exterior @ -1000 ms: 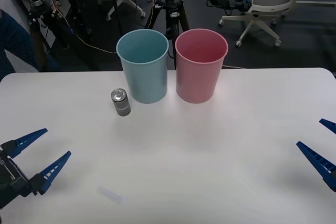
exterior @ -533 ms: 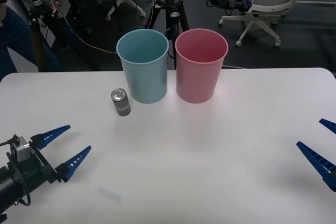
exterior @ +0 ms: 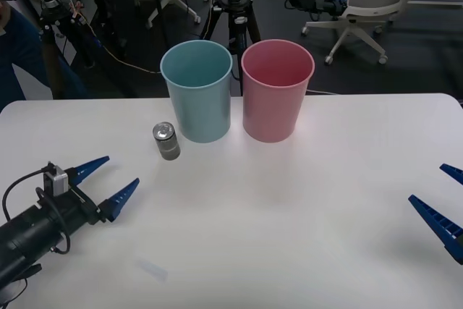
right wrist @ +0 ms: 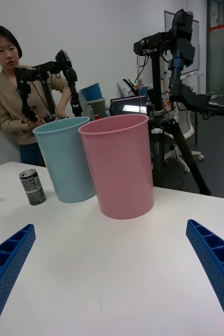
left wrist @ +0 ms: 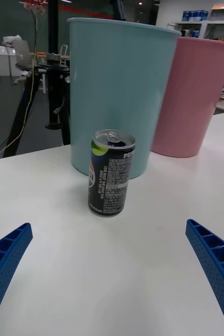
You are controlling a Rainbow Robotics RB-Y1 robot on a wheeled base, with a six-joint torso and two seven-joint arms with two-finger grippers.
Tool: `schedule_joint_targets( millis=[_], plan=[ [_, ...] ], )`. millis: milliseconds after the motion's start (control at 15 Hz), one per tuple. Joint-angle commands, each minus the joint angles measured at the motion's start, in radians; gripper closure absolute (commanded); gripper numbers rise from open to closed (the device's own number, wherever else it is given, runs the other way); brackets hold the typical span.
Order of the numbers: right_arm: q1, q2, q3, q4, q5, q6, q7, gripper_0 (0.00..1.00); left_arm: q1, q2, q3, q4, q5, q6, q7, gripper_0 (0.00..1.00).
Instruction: Grasp the object on the table and drop it into the matching bin: aluminum can to the light blue bin, PET bottle to the pink bin.
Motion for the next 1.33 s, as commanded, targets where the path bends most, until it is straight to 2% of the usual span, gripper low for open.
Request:
schedule_joint_targets(
  millis=[67, 200, 467, 1333],
  plan=[
    [0.0, 0.0, 0.0, 0.0, 0.0, 0.0, 0.0, 0.0, -0.036, -0.049, 0.001, 0.001, -0.049, 0.091, -0.002, 0.0],
    [0.0, 0.0, 0.0, 0.0, 0.0, 0.0, 0.0, 0.0, -0.056, -0.079, 0.001, 0.001, -0.092, 0.139, 0.001, 0.0],
    [0.0, 0.0, 0.0, 0.0, 0.0, 0.0, 0.0, 0.0, -0.081, -0.114, -0.007, 0.003, -0.158, 0.145, 0.018, 0.0],
    [0.0, 0.0, 0.0, 0.0, 0.0, 0.0, 0.0, 0.0, -0.164, -0.137, -0.142, 0.004, -0.141, 0.312, 0.08, 0.0]
  ],
)
